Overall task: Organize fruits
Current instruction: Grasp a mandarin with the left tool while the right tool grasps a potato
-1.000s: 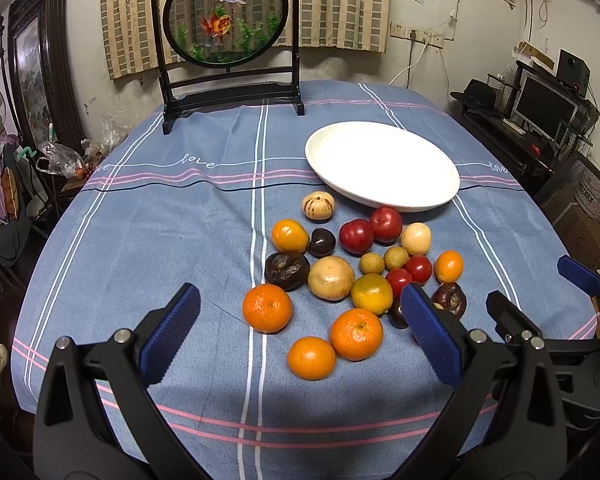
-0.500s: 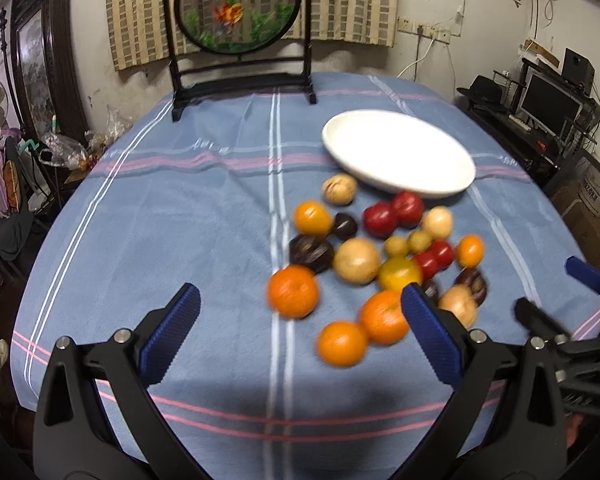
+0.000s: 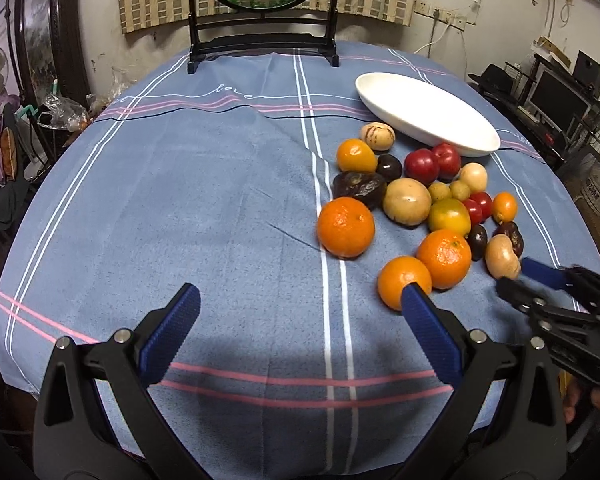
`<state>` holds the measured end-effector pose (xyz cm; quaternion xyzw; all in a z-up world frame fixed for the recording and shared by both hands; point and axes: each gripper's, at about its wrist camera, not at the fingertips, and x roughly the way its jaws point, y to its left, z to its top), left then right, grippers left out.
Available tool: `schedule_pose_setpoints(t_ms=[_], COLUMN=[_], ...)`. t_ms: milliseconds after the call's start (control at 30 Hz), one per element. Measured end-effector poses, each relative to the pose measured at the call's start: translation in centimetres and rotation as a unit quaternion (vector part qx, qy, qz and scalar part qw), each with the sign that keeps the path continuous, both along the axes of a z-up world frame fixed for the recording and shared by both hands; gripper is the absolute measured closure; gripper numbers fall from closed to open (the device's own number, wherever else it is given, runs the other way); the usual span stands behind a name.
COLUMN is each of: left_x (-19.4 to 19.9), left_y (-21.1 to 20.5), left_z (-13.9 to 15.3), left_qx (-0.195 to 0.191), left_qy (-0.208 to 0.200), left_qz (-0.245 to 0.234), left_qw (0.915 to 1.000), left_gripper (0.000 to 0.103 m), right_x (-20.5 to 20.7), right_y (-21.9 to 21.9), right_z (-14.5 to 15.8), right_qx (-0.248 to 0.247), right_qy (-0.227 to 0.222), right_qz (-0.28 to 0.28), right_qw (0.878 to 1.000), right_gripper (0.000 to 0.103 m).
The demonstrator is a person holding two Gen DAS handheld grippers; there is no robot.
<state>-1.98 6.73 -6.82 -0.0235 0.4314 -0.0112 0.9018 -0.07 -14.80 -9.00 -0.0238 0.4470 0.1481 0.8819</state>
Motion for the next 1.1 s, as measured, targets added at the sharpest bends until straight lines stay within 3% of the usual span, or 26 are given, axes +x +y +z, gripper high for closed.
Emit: schedule_pose_setpoints(t_ms=[267, 533, 633, 700, 767, 1033, 1100], left_x=[0.2, 0.9, 1.8, 2.2, 2.7, 3.5, 3.3], left_y=[-1.5, -4.3, -5.6, -6.2, -6.6, -6.4, -6.3], left_z=[-0.4, -1.0, -1.8, -2.4, -3.1, -3.8, -3.8], left_qx=[-0.009, -0.029, -0.028, -0.030, -0.029, -0.044, -0.043], left_qy=[0.010, 0.015, 0.026, 0.039, 0.052, 0.049, 0.042], left_qz=[-0.040, -0.090, -0.104, -0.114, -0.114, -0.120, -0.120], left_qw=[0.9991, 0.9954, 0.9938, 0.9922, 0.9918, 0.9906, 0.9910], left_gripper=[0.002, 0.005, 0.020, 0.040, 0.049, 0.054, 0.065], right_x=[2.9, 0.4, -0.4, -0.6, -0.7, -0.5, -0.3], right_y=[-0.2, -2.8, -3.6, -4.1, -4.3, -4.4, -4.2], right_z=[-1.2, -0.3, -0.1, -0.2, -0.4, -0.7, -0.9], right_qx=[-0.004, 0.041, 0.048, 0.057, 0.063, 0.078, 0.077], right_qy=[-0.006, -0.003, -0.005, -0.002, 0.002, 0.009, 0.013], right_qz=[-0.015, -0.016, -0.015, -0.013, -0.011, -0.005, -0.006], right_qw=[1.000, 0.999, 0.999, 0.998, 0.998, 0.997, 0.997], right_gripper=[0.063, 0.070, 0.071, 0.071, 0.071, 0.071, 0.071])
